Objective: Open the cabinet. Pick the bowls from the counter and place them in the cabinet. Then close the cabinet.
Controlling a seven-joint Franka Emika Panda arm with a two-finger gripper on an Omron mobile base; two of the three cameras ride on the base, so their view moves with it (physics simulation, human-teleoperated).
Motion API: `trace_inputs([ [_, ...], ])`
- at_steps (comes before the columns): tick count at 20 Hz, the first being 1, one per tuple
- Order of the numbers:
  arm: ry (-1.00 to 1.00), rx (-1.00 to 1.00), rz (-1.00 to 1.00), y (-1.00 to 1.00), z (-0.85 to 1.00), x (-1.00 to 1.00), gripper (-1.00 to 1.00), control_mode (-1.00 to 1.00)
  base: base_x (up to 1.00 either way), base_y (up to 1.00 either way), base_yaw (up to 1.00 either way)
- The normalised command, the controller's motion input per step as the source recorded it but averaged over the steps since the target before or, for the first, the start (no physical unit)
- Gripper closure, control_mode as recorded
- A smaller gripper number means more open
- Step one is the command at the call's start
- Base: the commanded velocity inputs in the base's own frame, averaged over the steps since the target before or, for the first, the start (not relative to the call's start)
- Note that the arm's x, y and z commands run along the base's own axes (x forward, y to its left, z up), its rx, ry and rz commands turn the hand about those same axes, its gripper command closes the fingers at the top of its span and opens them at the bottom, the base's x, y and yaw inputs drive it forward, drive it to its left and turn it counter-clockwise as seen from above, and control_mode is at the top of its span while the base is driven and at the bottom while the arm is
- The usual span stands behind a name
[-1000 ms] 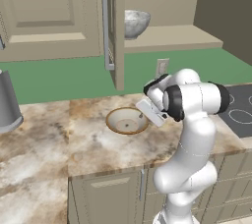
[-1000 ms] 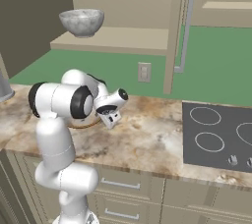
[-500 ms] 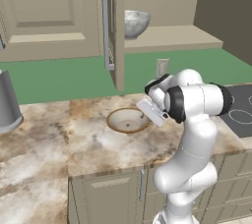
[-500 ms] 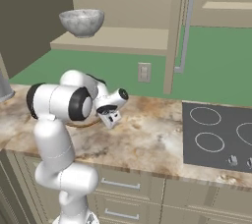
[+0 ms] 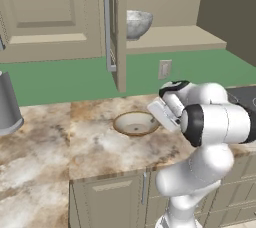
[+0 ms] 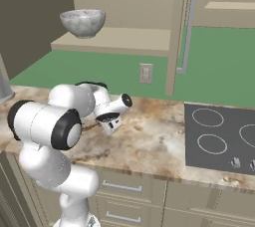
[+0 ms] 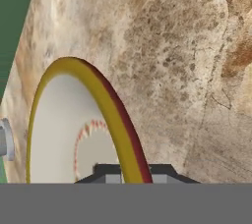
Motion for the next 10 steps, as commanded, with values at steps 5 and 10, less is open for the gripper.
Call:
trace_inputs([
  [5,-0.01,0.01,-0.05,0.0,0.63,-0.51,1.0,-1.0,0.0,0.0,0.0],
  [10,0.0,0.0,-0.15,-0.02,0.72,-0.45,1.0,-1.0,0.0,0.0,0.0],
])
